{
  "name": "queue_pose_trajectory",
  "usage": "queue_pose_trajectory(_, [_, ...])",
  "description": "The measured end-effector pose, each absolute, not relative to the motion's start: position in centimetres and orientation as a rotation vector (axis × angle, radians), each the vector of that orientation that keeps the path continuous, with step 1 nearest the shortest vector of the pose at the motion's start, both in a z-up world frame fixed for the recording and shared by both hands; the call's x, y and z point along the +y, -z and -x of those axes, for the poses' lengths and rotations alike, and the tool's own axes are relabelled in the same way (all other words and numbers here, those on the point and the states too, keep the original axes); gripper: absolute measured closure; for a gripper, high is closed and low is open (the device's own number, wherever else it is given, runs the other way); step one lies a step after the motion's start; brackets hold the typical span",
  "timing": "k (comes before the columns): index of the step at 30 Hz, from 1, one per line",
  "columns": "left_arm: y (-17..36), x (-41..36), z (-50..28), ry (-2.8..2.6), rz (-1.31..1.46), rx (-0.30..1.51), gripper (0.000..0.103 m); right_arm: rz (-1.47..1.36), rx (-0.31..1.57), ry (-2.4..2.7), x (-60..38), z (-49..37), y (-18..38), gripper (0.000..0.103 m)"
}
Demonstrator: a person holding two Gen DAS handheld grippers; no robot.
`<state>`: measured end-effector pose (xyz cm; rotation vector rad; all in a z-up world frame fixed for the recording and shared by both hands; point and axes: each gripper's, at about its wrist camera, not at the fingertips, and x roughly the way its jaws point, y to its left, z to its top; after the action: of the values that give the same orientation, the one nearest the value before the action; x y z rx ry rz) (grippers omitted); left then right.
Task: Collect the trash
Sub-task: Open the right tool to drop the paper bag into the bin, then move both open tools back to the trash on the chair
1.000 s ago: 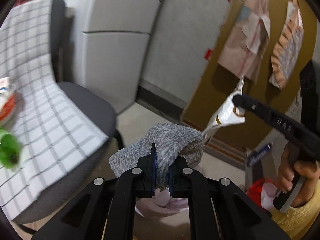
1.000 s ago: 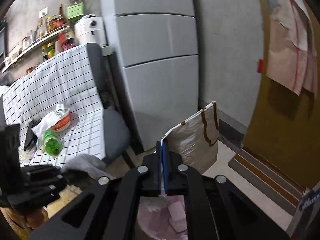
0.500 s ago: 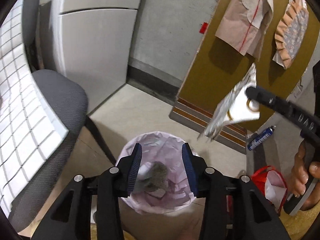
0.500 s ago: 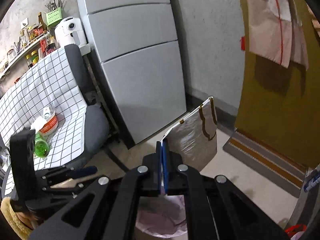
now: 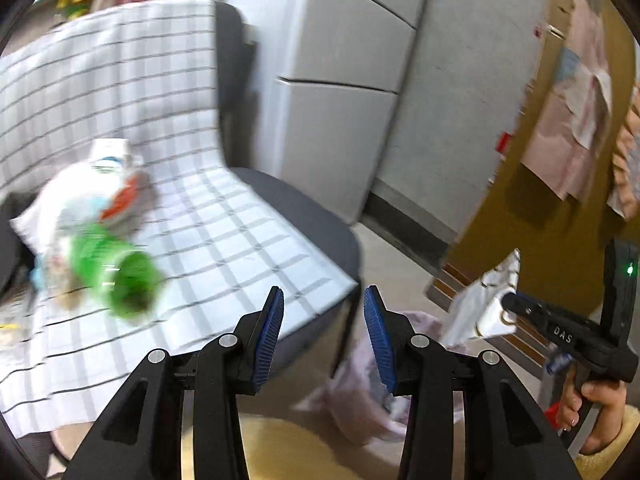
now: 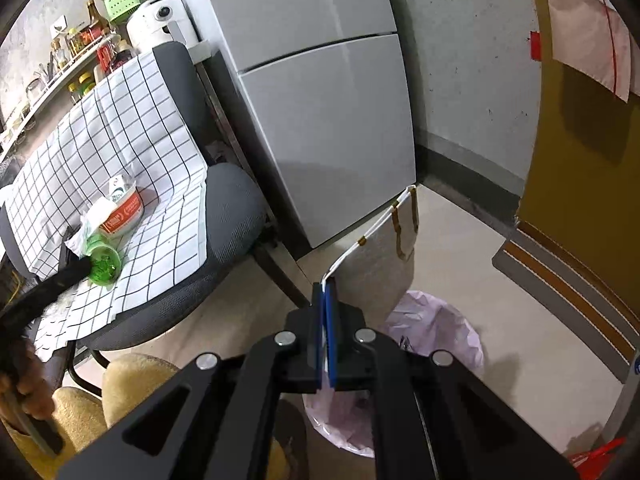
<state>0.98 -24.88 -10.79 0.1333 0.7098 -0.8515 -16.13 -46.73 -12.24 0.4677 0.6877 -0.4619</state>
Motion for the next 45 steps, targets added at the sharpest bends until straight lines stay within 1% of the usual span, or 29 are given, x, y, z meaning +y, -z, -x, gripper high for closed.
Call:
queue_pose_trajectory(6, [10.1, -21.3, -2.4, 0.777, -0.079, 0.7, 0.06, -0.497, 0.753, 0.533, -47.9, 16.2, 13.8, 0.1])
queue_pose_trajectory(8, [9.9, -21.1, -2.5, 0.767, -0.073, 0.7, 0.06, -0.511, 0.768, 0.557, -48.4, 16.4, 14.1, 0.095])
queue_pose_trajectory(10, [9.7, -20.9, -2.5, 0.762, -0.069, 0.698, 0.06, -0.511, 0.772, 0.569, -48.7, 16.5, 14.0, 0.093])
queue_pose_trajectory(19, [9.1, -19.2, -2.2, 0.736, -0.049, 0.676, 0.06, -0.448, 0.718, 0.551, -47.4, 16.1, 11.3, 0.092])
queue_pose_trajectory(27, [9.0, -13.0, -3.1, 0.564, -0.019, 0.661, 0.06, -0.365, 0.685, 0.364, -42.5, 11.3, 8.4, 0.092])
queue_pose_trajectory(28, [9.0, -11.7, -3.3, 0.516, -0.021, 0.654, 0.059, -0.35, 0.684, 0.33, -41.6, 10.3, 8.0, 0.092])
queue_pose_trajectory(29, [9.0, -10.6, -3.6, 0.477, -0.022, 0.654, 0.052, -0.34, 0.683, 0.308, -40.9, 9.8, 7.7, 0.092])
queue_pose_trajectory(30, [9.1, -9.6, -3.8, 0.44, -0.022, 0.658, 0.048, -0.324, 0.682, 0.275, -40.0, 8.9, 7.4, 0.092])
queue_pose_trajectory(36, [9.5, -4.0, -5.5, 0.239, -0.018, 0.672, 0.046, -0.25, 0.7, 0.108, -34.6, 3.6, 6.4, 0.092])
queue_pose_trajectory(37, [9.6, -3.2, -5.9, 0.21, -0.017, 0.679, 0.046, -0.24, 0.7, 0.091, -33.9, 2.9, 6.3, 0.088])
queue_pose_trajectory(38, [9.8, -2.4, -6.3, 0.182, -0.014, 0.687, 0.046, -0.229, 0.697, 0.064, -32.8, 1.7, 6.2, 0.075])
queue_pose_trajectory(39, [9.9, -1.8, -6.5, 0.164, -0.011, 0.692, 0.046, -0.222, 0.693, 0.044, -32.1, 0.9, 6.1, 0.066])
queue_pose_trajectory(40, [10.1, -1.0, -7.0, 0.137, -0.008, 0.701, 0.042, -0.216, 0.686, 0.023, -31.4, -0.1, 5.9, 0.058])
queue_pose_trajectory(41, [10.3, -0.4, -7.3, 0.118, -0.004, 0.707, 0.039, -0.207, 0.676, -0.006, -30.5, -1.2, 5.8, 0.058])
queue_pose_trajectory(45, [11.1, 2.1, -8.8, 0.06, 0.03, 0.743, 0.039, -0.184, 0.68, -0.085, -28.0, -5.8, 6.0, 0.058])
